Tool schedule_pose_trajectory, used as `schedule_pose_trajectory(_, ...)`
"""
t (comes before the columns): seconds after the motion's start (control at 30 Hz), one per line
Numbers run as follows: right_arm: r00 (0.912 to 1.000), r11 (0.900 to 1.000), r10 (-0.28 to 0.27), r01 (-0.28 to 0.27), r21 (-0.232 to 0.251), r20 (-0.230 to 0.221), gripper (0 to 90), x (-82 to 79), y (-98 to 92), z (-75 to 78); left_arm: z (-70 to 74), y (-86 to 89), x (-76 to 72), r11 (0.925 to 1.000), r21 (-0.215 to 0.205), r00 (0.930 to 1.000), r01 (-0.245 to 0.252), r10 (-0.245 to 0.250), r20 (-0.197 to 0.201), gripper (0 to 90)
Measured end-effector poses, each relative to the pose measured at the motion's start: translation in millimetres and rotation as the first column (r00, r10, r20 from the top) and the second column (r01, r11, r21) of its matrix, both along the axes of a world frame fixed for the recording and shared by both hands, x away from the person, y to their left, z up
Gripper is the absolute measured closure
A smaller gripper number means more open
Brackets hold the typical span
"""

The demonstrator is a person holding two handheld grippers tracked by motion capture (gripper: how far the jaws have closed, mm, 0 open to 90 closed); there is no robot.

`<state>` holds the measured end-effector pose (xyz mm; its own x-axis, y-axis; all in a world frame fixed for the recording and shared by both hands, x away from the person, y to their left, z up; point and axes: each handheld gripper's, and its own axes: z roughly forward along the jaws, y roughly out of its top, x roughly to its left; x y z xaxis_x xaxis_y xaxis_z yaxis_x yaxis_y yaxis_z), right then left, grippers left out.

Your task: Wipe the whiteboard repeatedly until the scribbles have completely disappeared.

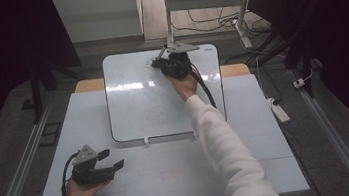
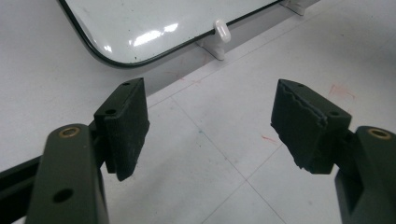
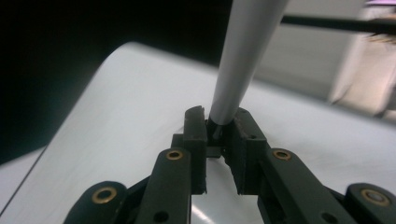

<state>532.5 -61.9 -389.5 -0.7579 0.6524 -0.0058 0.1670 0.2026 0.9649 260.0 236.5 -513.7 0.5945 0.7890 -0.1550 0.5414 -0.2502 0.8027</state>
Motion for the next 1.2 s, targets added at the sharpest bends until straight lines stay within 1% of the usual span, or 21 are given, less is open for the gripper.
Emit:
schedule_pose_trajectory(0.07, 0.9975, 0.996, -0.070, 0.070, 0.062, 0.001, 77.5, 6.1, -8.4, 5.5, 0.1, 0.6, 0.0, 1.0000, -0.002, 1.0000, -0.002, 0.002, 0.002, 27.8)
schedule_pose_trajectory(0.1, 0.9970, 0.993, -0.077, 0.077, 0.084, -0.012, 77.5, 8.8, -10.6, 6.8, 0.1, 0.6, 0.0, 1.0000, -0.002, 1.0000, -0.002, 0.002, 0.002, 27.8)
schedule_pose_trajectory(0.17, 0.9979, 0.996, -0.063, 0.064, 0.062, -0.011, 77.5, 6.2, -4.5, 4.9, -0.4, 0.7, 0.9, 1.0000, -0.003, 1.0000, 0.001, -0.001, 0.000, 27.9)
schedule_pose_trajectory(0.23, 0.9999, 1.000, 0.009, -0.009, 0.004, -0.009, 77.5, -1.6, 9.8, -0.7, -0.9, 0.8, 2.1, 1.0000, -0.002, 1.0000, 0.001, -0.001, -0.004, 27.9)
schedule_pose_trajectory(0.3, 0.9993, 0.998, 0.036, -0.036, -0.049, 0.008, 77.5, -6.7, 20.6, -3.6, -0.9, 0.9, 2.1, 1.0000, -0.002, 1.0000, 0.001, -0.001, -0.005, 27.8)
schedule_pose_trajectory(0.37, 0.9997, 0.999, 0.022, -0.021, -0.023, 0.007, 77.5, -2.8, 19.4, -0.8, -0.1, 1.1, 0.4, 1.0000, -0.001, 1.0000, 0.000, 0.000, 0.002, 27.9)
schedule_pose_trajectory(0.43, 0.9991, 0.999, -0.038, 0.037, 0.022, 0.021, 77.4, 4.1, 13.1, 4.3, 0.4, 1.5, -0.5, 1.0000, -0.004, 1.0000, -0.002, 0.002, 0.004, 27.8)
schedule_pose_trajectory(0.5, 0.9977, 0.996, -0.067, 0.066, 0.057, 0.010, 77.5, 10.3, 9.1, 8.5, 0.4, 1.6, -0.2, 1.0000, -0.005, 1.0000, -0.002, 0.002, 0.004, 27.8)
schedule_pose_trajectory(0.57, 0.9978, 0.997, -0.065, 0.064, 0.047, 0.014, 77.5, 9.6, 12.8, 9.0, -0.3, 1.7, 0.9, 1.0000, -0.004, 1.0000, 0.000, 0.000, 0.001, 27.8)
schedule_pose_trajectory(0.63, 1.0000, 1.000, -0.004, 0.004, 0.015, 0.003, 77.4, 4.4, 22.0, 4.3, -0.6, 1.9, 1.7, 1.0000, -0.006, 1.0000, 0.001, -0.001, -0.002, 27.9)
schedule_pose_trajectory(0.7, 0.9988, 0.998, 0.049, -0.049, -0.036, -0.004, 77.4, -2.3, 32.4, -1.2, -0.6, 1.9, 1.8, 1.0000, -0.006, 1.0000, 0.001, -0.001, -0.001, 27.9)
schedule_pose_trajectory(0.77, 0.9989, 0.998, 0.047, -0.047, -0.049, 0.006, 77.5, -2.8, 33.0, 0.2, 0.0, 2.0, 0.4, 1.0000, -0.004, 1.0000, 0.000, 0.000, 0.002, 27.9)
schedule_pose_trajectory(0.83, 0.9996, 1.000, -0.013, 0.014, -0.020, 0.023, 77.5, 2.2, 24.5, 5.2, 0.6, 2.1, -0.7, 1.0000, -0.007, 1.0000, -0.001, 0.001, 0.004, 27.9)
schedule_pose_trajectory(0.87, 0.9987, 0.999, -0.047, 0.047, 0.007, 0.021, 77.4, 5.3, 18.9, 7.6, 0.6, 2.1, -0.7, 1.0000, -0.007, 1.0000, -0.001, 0.001, 0.005, 27.9)
schedule_pose_trajectory(0.9, 0.9982, 0.998, -0.059, 0.059, 0.028, 0.012, 77.4, 8.0, 14.2, 8.5, 0.6, 2.1, -0.7, 1.0000, -0.007, 1.0000, -0.001, 0.001, 0.005, 27.9)
schedule_pose_trajectory(0.93, 0.9983, 0.998, -0.058, 0.058, 0.036, 0.005, 77.5, 8.2, 12.5, 8.0, 0.5, 2.0, -0.5, 1.0000, -0.007, 1.0000, -0.002, 0.002, 0.005, 27.9)
schedule_pose_trajectory(0.97, 0.9986, 0.998, -0.052, 0.052, 0.024, 0.009, 77.4, 5.4, 13.9, 6.7, 0.2, 2.0, 0.0, 1.0000, -0.008, 1.0000, -0.001, 0.001, 0.004, 27.9)
schedule_pose_trajectory(1.07, 0.9990, 0.998, 0.044, -0.045, -0.046, -0.011, 77.4, -7.2, 26.7, -3.1, -0.5, 1.6, 1.7, 1.0000, -0.005, 1.0000, 0.003, -0.003, -0.001, 27.8)
schedule_pose_trajectory(1.1, 0.9984, 0.996, 0.056, -0.056, -0.066, 0.001, 77.4, -10.4, 29.3, -5.8, -0.3, 1.0, 1.2, 1.0000, -0.003, 1.0000, 0.003, -0.003, 0.000, 27.8)
schedule_pose_trajectory(1.13, 0.9986, 0.996, 0.052, -0.052, -0.072, 0.008, 77.5, -11.4, 28.4, -6.1, 0.0, 1.0, 0.4, 1.0000, -0.001, 1.0000, 0.002, -0.002, 0.002, 27.9)
schedule_pose_trajectory(1.2, 0.9999, 1.000, 0.016, -0.016, -0.025, -0.007, 77.4, -7.2, 19.2, -3.8, 0.7, 1.4, -1.1, 1.0000, -0.003, 1.0000, 0.000, 0.000, 0.006, 27.8)
